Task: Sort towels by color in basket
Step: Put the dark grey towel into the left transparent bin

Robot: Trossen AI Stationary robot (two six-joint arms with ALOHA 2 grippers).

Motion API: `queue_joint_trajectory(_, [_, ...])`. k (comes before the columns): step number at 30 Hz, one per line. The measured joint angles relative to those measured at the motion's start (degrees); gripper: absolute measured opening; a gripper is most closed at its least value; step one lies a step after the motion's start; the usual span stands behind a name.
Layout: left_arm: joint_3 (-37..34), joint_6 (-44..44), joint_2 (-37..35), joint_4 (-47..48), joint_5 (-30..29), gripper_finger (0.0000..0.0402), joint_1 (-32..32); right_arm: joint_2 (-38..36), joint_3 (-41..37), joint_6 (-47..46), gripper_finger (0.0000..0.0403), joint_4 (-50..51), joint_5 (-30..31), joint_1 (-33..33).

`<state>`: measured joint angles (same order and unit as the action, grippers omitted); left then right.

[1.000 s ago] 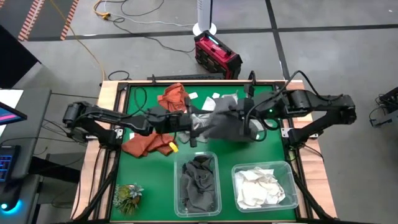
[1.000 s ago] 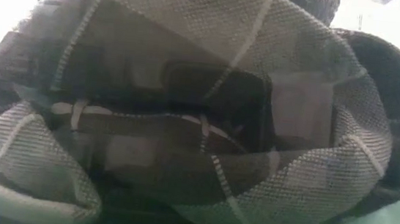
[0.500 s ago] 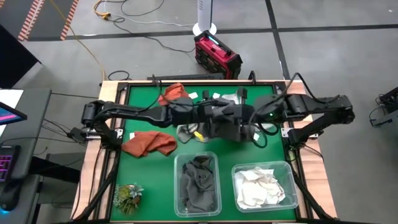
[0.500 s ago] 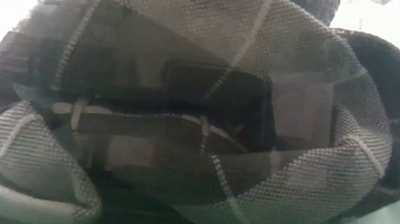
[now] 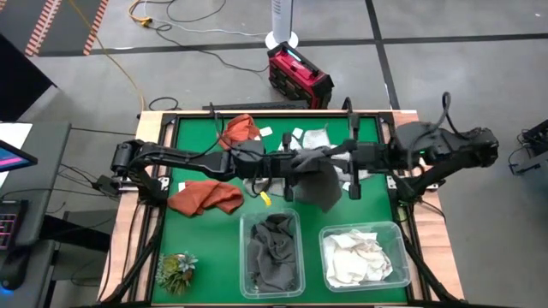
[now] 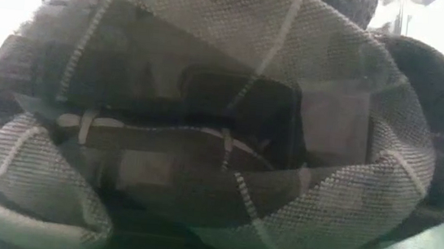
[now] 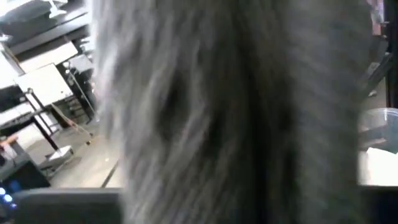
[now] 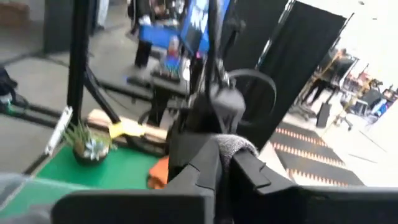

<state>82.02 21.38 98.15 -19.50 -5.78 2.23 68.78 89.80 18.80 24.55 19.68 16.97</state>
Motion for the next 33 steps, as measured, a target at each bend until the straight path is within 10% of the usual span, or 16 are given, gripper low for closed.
queue_joint_trajectory(3, [0.0, 1.6, 0.0, -0.5, 0.0, 0.0019, 0.4, -0.2, 0.0, -0.2, 0.0072, -0.4, 0.0, 0.3])
queue_joint_trajectory(18, [14.8, -4.6, -5.8, 29.9, 8.5, 0.0014, 0.7, -7.5, 0.2, -0.3, 0.0291, 8.2, 0.0, 2.3])
queue_joint_trajectory(27, [33.3, -11.0, -7.1, 46.0, 15.0, 0.0036, 2.0, -17.5, 0.1, -14.3, 0.0306, 20.8, 3.7, 0.1])
queue_joint_trajectory(33, [40.1, -4.0, -7.1, 45.8, 32.9, 0.0021, 4.1, -20.4, -3.8, -26.8, 0.0306, 28.0, 6.2, -3.6])
